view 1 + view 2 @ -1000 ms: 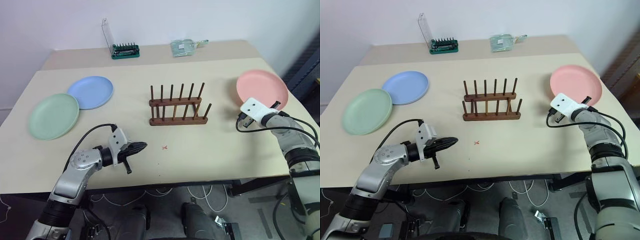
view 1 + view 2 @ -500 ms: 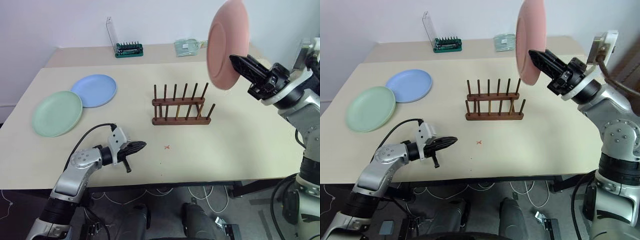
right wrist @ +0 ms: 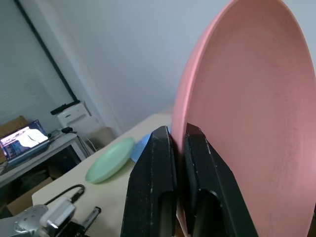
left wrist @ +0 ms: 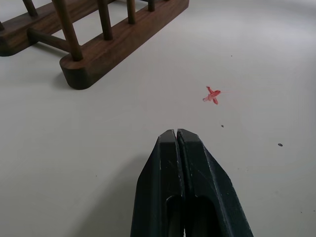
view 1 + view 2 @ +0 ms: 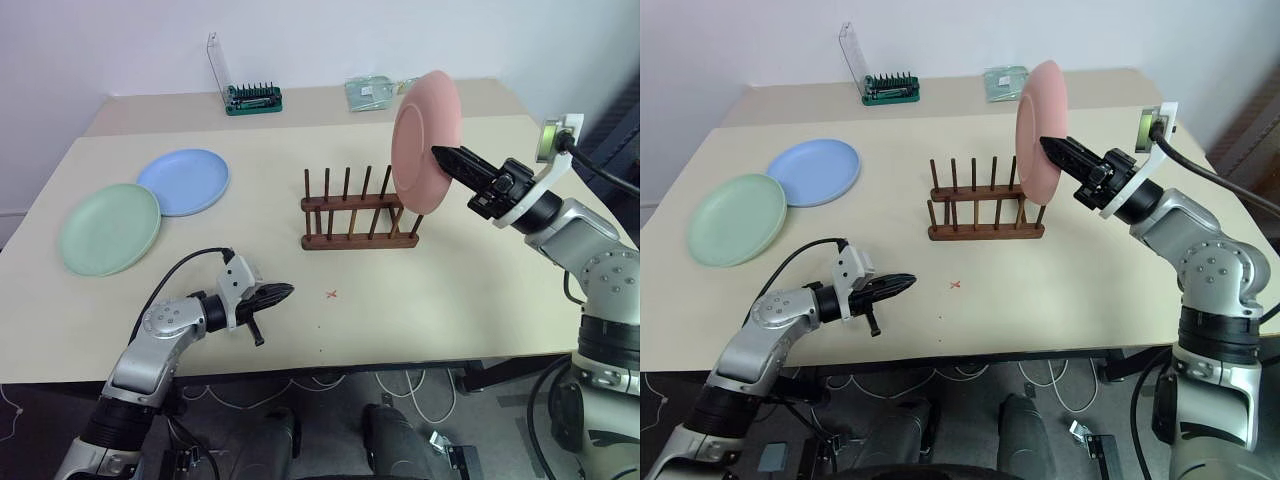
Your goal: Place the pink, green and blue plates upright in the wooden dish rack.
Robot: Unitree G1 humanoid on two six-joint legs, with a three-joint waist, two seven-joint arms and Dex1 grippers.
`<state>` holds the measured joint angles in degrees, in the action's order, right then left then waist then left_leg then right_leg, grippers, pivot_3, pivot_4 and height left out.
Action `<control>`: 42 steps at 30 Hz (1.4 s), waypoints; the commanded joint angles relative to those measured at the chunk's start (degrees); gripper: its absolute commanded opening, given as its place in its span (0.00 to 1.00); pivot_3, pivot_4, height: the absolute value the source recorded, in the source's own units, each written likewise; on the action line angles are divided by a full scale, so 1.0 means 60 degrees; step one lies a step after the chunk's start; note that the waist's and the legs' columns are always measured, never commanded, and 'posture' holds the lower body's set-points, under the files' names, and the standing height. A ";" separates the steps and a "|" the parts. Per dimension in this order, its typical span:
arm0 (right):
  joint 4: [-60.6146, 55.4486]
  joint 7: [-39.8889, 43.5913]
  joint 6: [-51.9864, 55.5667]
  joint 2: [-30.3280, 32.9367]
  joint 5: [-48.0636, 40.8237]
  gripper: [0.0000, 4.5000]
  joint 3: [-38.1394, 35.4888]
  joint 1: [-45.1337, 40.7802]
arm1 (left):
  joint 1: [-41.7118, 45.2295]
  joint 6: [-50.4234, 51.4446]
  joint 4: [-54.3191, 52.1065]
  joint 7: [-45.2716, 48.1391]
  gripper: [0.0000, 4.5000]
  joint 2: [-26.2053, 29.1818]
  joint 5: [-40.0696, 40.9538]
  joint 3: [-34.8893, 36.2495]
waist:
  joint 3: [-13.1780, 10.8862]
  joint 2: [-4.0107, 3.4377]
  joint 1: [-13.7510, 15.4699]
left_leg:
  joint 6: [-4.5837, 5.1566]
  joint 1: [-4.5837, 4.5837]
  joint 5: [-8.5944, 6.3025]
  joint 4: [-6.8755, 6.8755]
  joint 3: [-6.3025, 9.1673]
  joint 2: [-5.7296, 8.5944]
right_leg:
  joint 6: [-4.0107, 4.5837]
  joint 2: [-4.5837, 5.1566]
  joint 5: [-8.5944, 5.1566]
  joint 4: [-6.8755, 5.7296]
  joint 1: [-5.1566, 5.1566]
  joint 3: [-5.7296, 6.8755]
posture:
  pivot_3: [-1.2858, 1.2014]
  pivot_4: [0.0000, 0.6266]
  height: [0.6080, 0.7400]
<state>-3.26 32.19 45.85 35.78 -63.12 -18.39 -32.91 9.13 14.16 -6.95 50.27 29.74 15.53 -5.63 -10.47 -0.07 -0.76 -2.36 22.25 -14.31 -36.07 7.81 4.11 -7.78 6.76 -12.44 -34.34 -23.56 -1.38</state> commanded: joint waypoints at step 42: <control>-0.2096 0.1884 -0.3907 -0.0488 0.7574 0.56 0.5666 -0.0656 | 0.1927 0.3490 0.0233 -1.0350 0.99 -0.1221 0.2485 0.8435 | 0.0001 0.0130 0.0023 | -0.0025 0.0034 0.0013 -0.0010 0.0015 0.0009 | -0.0027 0.0000 0.0020 -0.0076 -0.0074 -0.0003 | 0.52 0.24 1.00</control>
<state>-15.48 43.04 23.98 33.39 -18.50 16.52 -36.68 19.72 32.46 -4.50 -9.28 21.76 28.34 42.61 -10.46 0.71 -0.63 -2.52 22.45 -14.23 -36.15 7.89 4.18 -7.94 6.76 -12.32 -34.89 -24.03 -1.40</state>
